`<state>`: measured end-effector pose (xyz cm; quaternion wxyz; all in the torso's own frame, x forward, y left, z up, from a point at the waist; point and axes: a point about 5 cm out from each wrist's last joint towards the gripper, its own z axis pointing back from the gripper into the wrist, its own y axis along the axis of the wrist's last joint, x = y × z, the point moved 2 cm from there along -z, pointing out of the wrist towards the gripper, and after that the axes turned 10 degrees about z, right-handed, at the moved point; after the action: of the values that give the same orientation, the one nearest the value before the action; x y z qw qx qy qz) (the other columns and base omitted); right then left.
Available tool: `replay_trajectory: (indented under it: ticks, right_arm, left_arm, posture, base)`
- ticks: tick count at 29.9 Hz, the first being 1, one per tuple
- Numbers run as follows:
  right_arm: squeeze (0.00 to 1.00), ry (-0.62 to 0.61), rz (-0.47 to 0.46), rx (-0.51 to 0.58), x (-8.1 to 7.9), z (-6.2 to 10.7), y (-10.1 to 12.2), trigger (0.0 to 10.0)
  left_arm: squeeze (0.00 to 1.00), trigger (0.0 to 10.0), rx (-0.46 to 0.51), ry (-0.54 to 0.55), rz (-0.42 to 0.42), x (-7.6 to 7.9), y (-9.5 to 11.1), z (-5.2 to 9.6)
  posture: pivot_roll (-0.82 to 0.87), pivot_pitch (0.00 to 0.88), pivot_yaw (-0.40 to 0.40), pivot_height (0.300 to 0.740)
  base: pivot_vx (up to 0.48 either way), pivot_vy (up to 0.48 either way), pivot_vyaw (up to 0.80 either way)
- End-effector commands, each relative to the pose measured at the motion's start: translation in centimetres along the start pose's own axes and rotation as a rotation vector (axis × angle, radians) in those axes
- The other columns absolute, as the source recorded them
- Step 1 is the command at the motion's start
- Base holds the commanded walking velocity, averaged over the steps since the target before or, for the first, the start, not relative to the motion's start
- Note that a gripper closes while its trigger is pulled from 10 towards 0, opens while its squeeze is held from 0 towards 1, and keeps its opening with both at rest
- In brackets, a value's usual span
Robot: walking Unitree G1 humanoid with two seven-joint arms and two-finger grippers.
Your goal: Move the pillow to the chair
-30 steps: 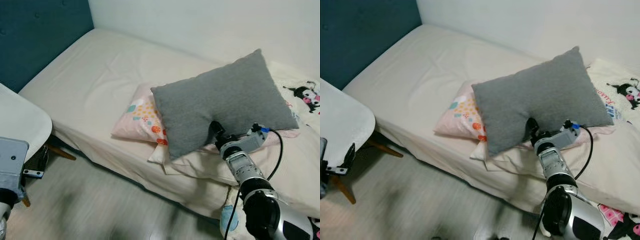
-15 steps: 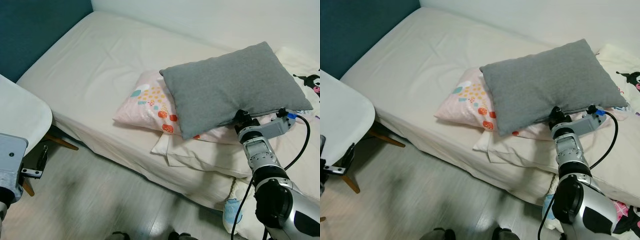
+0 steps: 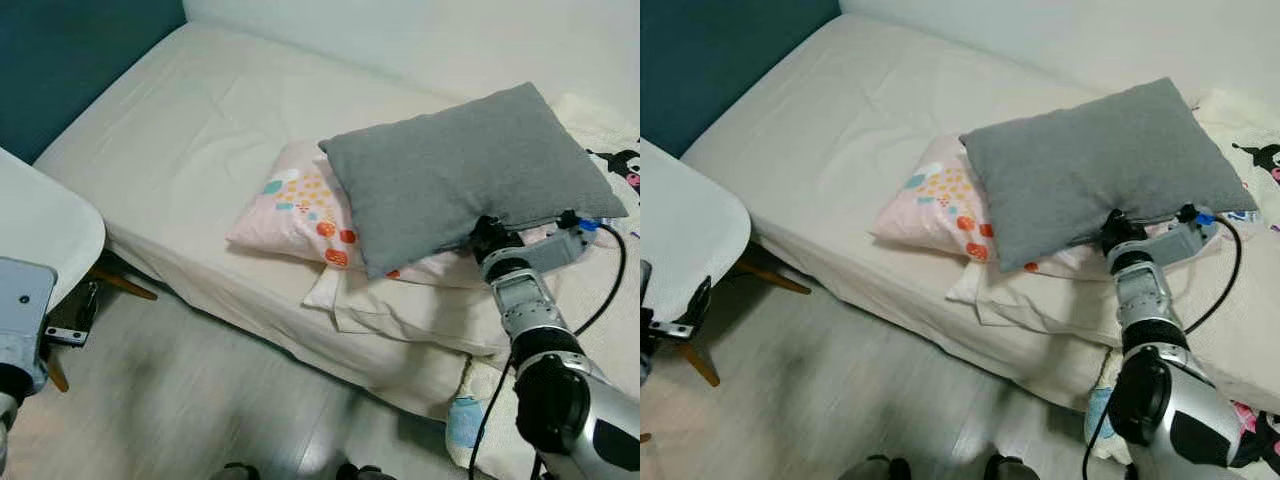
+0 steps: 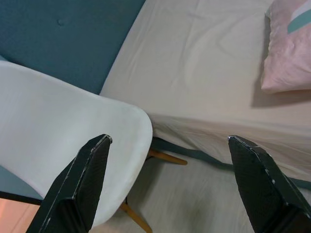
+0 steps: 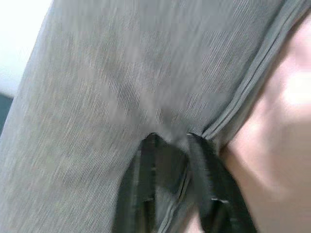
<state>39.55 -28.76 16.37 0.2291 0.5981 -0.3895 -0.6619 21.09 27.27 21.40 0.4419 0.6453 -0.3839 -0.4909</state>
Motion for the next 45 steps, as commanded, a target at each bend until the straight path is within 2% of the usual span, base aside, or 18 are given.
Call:
replay_trajectory:
  ticks: [1, 4, 6, 10, 15, 24, 25, 26, 27, 30, 32, 38, 40, 41, 42, 45]
  right_arm:
    - [1.00, -0.039, 0.004, 0.014, 1.0, 0.2, 0.4, 10.0]
    - [1.00, -0.044, 0.008, 0.017, 1.4, 0.4, 0.5, 10.0]
    - [1.00, -0.041, -0.031, 0.023, 2.3, 0.8, 0.6, 10.0]
    - [1.00, -0.037, -0.044, 0.021, 2.4, 0.9, 0.5, 10.0]
    - [1.00, 0.002, -0.123, -0.002, 2.0, 1.0, -0.7, 10.0]
    - [1.00, 0.039, -0.196, -0.070, 0.8, 1.1, -3.2, 10.0]
    - [0.71, 0.052, -0.220, -0.109, 0.2, 1.3, -4.2, 10.0]
    - [0.71, 0.052, -0.220, -0.109, 0.2, 1.3, -4.2, 10.0]
    - [0.00, 0.069, -0.244, -0.148, -0.5, 1.4, -5.3, 10.0]
    - [0.00, 0.120, -0.290, -0.209, -2.3, 1.5, -7.2, 10.0]
    - [0.00, 0.131, -0.299, -0.210, -2.6, 1.5, -7.3, 10.0]
    - [0.00, 0.185, -0.306, -0.208, -4.8, 1.0, -7.3, 10.0]
    - [0.00, 0.193, -0.307, -0.204, -5.0, 0.9, -7.2, 10.0]
    - [0.00, 0.211, -0.305, -0.179, -5.5, 0.7, -6.6, 9.1]
    - [0.00, 0.233, -0.306, -0.146, -5.9, 0.3, -5.7, 0.0]
    - [0.00, 0.276, -0.307, -0.095, -6.6, -0.1, -4.3, 0.0]
  left_arm:
    - [0.00, 10.0, -0.031, 0.005, 0.002, 0.2, -0.8, 0.1]
    - [0.00, 10.0, -0.028, 0.004, 0.007, 0.3, -0.8, 0.1]
    - [0.00, 10.0, -0.022, -0.003, 0.016, 0.8, -0.8, -0.1]
    - [0.00, 10.0, -0.021, -0.005, 0.017, 1.0, -0.8, -0.1]
    - [0.00, 10.0, -0.017, -0.008, 0.016, 1.1, -0.8, -0.1]
    - [0.00, 10.0, -0.016, 0.003, 0.003, 0.6, -0.6, 0.1]
    - [0.00, 10.0, -0.017, 0.002, -0.001, 0.6, -0.6, 0.2]
    - [0.00, 10.0, -0.017, 0.002, -0.001, 0.6, -0.6, 0.2]
    - [0.00, 10.0, -0.018, 0.001, -0.006, 0.6, -0.6, 0.3]
    - [0.00, 10.0, -0.024, -0.001, -0.024, 0.2, -0.4, 0.8]
    - [0.00, 10.0, -0.025, 0.000, -0.028, 0.1, -0.3, 0.9]
    - [0.00, 10.0, -0.042, 0.000, -0.054, -0.5, -0.1, 1.6]
    - [0.00, 10.0, -0.042, -0.001, -0.056, -0.6, -0.1, 1.6]
    - [0.00, 10.0, -0.044, -0.002, -0.062, -0.7, 0.0, 1.8]
    - [0.00, 10.0, -0.047, -0.004, -0.070, -0.8, 0.1, 1.9]
    - [0.00, 10.0, -0.050, -0.005, -0.081, -1.0, 0.2, 2.2]
  posture:
    - [0.14, 0.255, -0.046, 0.740]
    - [0.14, 0.252, -0.047, 0.740]
    - [0.13, 0.247, -0.047, 0.740]
    - [0.12, 0.247, -0.047, 0.740]
    - [0.13, 0.249, -0.050, 0.740]
    - [0.14, 0.261, -0.053, 0.740]
    - [0.14, 0.268, -0.051, 0.740]
    - [0.14, 0.268, -0.051, 0.740]
    - [0.15, 0.275, -0.049, 0.740]
    - [0.17, 0.295, -0.043, 0.740]
    - [0.17, 0.295, -0.043, 0.740]
    - [0.19, 0.331, -0.031, 0.740]
    - [0.19, 0.331, -0.031, 0.740]
    - [0.21, 0.348, -0.026, 0.740]
    - [0.21, 0.353, -0.024, 0.740]
    - [0.22, 0.354, -0.022, 0.740]
  base:
    - [0.000, 0.000, 0.00]
    - [0.000, 0.000, 0.00]
    - [0.000, 0.000, 0.00]
    - [0.000, 0.000, 0.00]
    - [0.000, 0.000, 0.00]
    - [0.000, 0.000, 0.00]
    - [0.000, 0.000, 0.00]
    - [0.000, 0.000, 0.00]
    - [0.000, 0.000, 0.00]
    - [0.000, 0.000, 0.00]
    - [0.000, 0.000, 0.00]
    - [0.000, 0.000, 0.00]
    - [0.000, 0.000, 0.00]
    - [0.000, 0.000, 0.00]
    - [0.000, 0.000, 0.00]
    - [0.000, 0.000, 0.00]
